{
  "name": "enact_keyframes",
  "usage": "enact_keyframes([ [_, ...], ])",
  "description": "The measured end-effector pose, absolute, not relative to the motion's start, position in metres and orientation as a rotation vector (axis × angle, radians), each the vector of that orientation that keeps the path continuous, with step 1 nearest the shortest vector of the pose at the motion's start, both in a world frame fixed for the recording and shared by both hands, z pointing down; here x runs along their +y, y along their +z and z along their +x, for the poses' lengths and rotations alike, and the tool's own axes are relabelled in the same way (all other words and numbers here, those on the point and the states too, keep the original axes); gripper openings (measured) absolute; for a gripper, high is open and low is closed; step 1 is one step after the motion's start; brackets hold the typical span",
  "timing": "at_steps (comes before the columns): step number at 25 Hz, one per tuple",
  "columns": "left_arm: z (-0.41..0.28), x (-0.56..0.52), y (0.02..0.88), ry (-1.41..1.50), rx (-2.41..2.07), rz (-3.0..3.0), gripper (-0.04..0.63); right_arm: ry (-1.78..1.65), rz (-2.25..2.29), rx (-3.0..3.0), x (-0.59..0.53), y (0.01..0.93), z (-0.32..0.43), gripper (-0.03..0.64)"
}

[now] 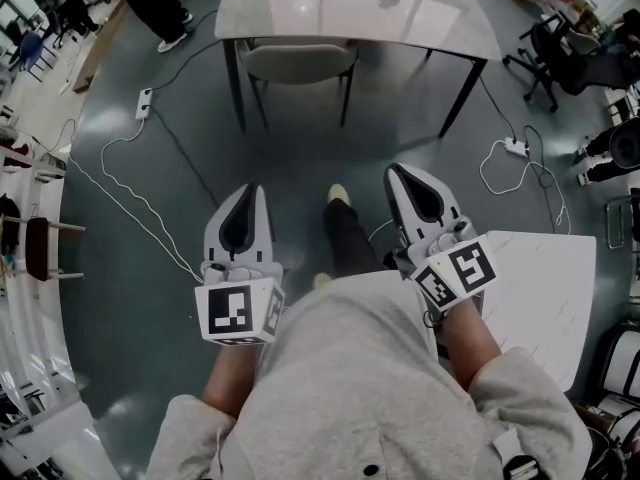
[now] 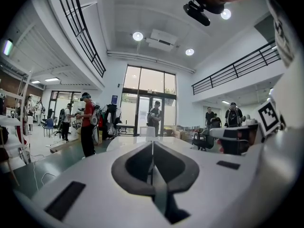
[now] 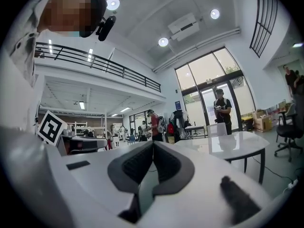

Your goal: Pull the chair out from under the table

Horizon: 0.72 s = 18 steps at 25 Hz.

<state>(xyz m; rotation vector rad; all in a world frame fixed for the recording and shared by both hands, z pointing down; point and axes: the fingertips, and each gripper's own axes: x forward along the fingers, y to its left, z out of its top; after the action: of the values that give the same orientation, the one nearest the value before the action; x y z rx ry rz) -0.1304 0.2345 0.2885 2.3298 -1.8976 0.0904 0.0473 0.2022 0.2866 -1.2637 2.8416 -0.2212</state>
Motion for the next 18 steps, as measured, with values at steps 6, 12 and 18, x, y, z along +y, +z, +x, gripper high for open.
enact_keyframes([
  [6,-0.126,0.183,0.296,0.123,-1.868,2.324,0.020,-0.254,-1.294,2.829,0.149,0.294,0.054,0.026],
  [12,-0.120,0.130,0.313,0.143,-1.845,2.316,0.020,-0.263,-1.315,2.839,0.098,0.308,0.062,0.026],
  [18,-0.120,0.078,0.320,0.164,-1.827,2.284,0.020,-0.294,-1.310,2.886,0.046,0.316,0.058,0.026],
])
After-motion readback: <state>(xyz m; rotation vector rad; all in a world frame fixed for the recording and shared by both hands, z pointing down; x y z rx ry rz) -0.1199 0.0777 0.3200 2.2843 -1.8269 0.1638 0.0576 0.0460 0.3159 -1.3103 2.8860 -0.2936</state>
